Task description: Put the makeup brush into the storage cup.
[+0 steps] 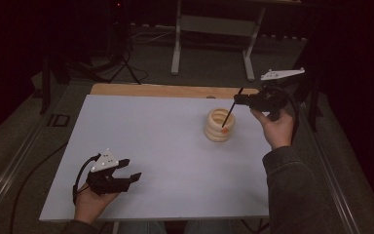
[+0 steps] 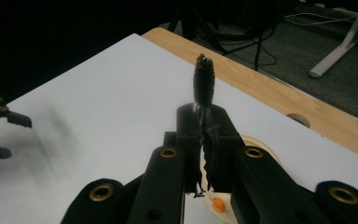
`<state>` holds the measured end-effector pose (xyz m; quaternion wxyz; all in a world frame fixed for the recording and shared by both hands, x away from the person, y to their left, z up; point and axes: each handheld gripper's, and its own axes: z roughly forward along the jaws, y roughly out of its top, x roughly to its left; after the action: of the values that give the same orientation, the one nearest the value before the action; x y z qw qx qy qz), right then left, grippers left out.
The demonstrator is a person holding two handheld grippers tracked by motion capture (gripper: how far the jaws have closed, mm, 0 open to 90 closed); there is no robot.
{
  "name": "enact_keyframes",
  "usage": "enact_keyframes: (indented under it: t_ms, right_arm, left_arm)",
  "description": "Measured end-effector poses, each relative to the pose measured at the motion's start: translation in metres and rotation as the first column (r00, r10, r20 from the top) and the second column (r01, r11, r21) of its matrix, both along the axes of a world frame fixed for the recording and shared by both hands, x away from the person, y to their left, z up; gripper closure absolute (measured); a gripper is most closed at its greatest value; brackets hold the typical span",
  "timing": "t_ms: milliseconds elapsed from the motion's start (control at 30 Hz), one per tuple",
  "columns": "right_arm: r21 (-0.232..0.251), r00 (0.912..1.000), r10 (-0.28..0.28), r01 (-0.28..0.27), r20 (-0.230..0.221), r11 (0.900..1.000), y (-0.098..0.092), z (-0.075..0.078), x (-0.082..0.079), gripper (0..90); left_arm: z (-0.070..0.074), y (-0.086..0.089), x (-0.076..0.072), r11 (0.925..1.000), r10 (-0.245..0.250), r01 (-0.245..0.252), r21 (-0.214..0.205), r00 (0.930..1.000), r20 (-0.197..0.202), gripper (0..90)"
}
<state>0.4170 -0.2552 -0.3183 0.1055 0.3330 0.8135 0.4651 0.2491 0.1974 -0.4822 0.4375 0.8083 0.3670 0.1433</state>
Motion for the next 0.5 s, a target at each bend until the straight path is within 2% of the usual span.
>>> enact_keyframes:
  t_ms: [300,500]
  right_arm:
    - [-0.009,0.9988,-0.048,0.048,0.003,0.9988,-0.002,0.011,0.017,85.3]
    - [-0.004,0.9964,-0.085,0.085,0.0,0.9964,-0.005,0.011,0.028,85.3]
  left_arm:
    - [-0.002,-0.001,0.001,1.0,-0.005,0.005,0.005,1.0,-0.004,34.8]
    - [-0.001,-0.001,0.001,1.0,-0.005,0.005,0.006,1.0,-0.002,34.6]
